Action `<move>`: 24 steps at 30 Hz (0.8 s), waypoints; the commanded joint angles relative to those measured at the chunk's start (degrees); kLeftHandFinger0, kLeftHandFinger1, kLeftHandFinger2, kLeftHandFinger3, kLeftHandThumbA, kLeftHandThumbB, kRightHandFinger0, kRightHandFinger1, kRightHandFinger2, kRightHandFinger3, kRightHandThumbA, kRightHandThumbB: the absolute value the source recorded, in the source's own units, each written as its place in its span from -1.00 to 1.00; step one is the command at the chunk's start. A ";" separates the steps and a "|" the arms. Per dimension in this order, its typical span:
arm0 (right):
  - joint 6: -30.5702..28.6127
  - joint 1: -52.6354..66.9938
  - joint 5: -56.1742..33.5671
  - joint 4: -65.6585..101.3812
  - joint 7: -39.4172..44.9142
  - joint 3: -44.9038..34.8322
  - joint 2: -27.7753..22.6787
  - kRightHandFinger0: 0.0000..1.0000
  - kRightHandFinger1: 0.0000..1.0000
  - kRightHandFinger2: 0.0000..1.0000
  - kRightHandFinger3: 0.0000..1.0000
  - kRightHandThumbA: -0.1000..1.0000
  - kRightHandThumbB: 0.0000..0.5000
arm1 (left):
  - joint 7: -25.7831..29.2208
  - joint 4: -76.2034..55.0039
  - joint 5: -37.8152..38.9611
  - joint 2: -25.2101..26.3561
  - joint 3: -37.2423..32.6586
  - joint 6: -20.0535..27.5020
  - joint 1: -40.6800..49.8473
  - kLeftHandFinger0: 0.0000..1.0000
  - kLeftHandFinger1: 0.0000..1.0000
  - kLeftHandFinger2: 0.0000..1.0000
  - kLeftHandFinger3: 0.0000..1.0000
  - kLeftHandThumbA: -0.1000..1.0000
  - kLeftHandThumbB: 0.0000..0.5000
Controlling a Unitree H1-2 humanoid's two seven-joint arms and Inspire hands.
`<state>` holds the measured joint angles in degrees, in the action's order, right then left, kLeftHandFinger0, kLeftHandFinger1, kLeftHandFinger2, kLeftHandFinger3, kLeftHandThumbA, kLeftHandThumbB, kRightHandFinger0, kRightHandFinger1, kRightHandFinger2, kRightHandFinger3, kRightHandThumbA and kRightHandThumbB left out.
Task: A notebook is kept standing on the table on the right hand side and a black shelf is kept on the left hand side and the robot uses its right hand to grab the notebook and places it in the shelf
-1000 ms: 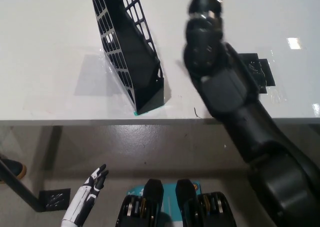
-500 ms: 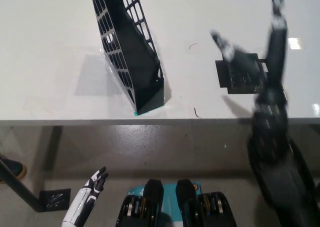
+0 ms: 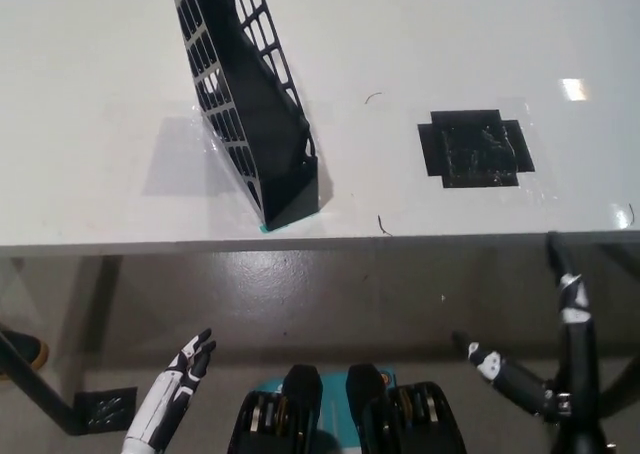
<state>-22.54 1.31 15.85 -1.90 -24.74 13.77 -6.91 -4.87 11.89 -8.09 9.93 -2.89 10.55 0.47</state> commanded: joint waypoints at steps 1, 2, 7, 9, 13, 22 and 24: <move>-4.39 -2.79 -7.68 -5.12 4.75 -0.89 1.13 1.00 1.00 1.00 1.00 1.00 -0.11 | 0.79 -1.13 -0.43 0.77 0.47 0.94 -1.24 1.00 1.00 1.00 1.00 1.00 -0.44; -4.39 -2.77 -10.47 -6.61 6.55 -1.29 1.61 1.00 1.00 1.00 1.00 1.00 -0.04 | 0.88 -1.22 -0.56 0.81 0.54 0.91 -1.37 1.00 1.00 1.00 1.00 1.00 -0.41; -4.39 -4.05 -13.36 -12.96 9.48 -2.91 2.20 1.00 1.00 1.00 1.00 1.00 -0.26 | 1.04 -0.99 -0.33 0.63 0.91 1.16 -1.79 1.00 1.00 1.00 1.00 1.00 -0.45; -4.39 -4.44 -13.86 -14.06 10.49 -3.38 2.36 1.00 1.00 1.00 1.00 1.00 -0.30 | 1.00 -0.89 -0.09 0.59 1.05 1.35 -1.79 1.00 1.00 1.00 1.00 1.00 -0.41; -4.39 -5.21 -14.35 -16.60 12.60 -4.41 2.19 1.00 1.00 1.00 1.00 1.00 -0.19 | 1.01 -0.33 0.22 0.29 1.16 1.58 -2.15 1.00 1.00 1.00 1.00 1.00 -0.29; -3.28 -6.42 -16.98 -19.17 16.98 -5.87 2.55 1.00 1.00 1.00 1.00 0.98 -0.30 | 1.43 -0.25 -0.17 0.38 1.28 1.92 -2.00 1.00 1.00 1.00 1.00 1.00 -0.35; -2.52 -6.37 -17.72 -18.92 17.90 -6.15 2.67 1.00 1.00 1.00 1.00 0.97 -0.30 | 1.34 -0.18 -0.03 0.39 1.28 2.01 -2.04 1.00 1.00 1.00 1.00 1.00 -0.35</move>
<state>-23.85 -3.39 1.21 -21.18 -10.63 8.77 -4.73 -4.85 12.19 -8.08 9.91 -2.33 10.70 -0.88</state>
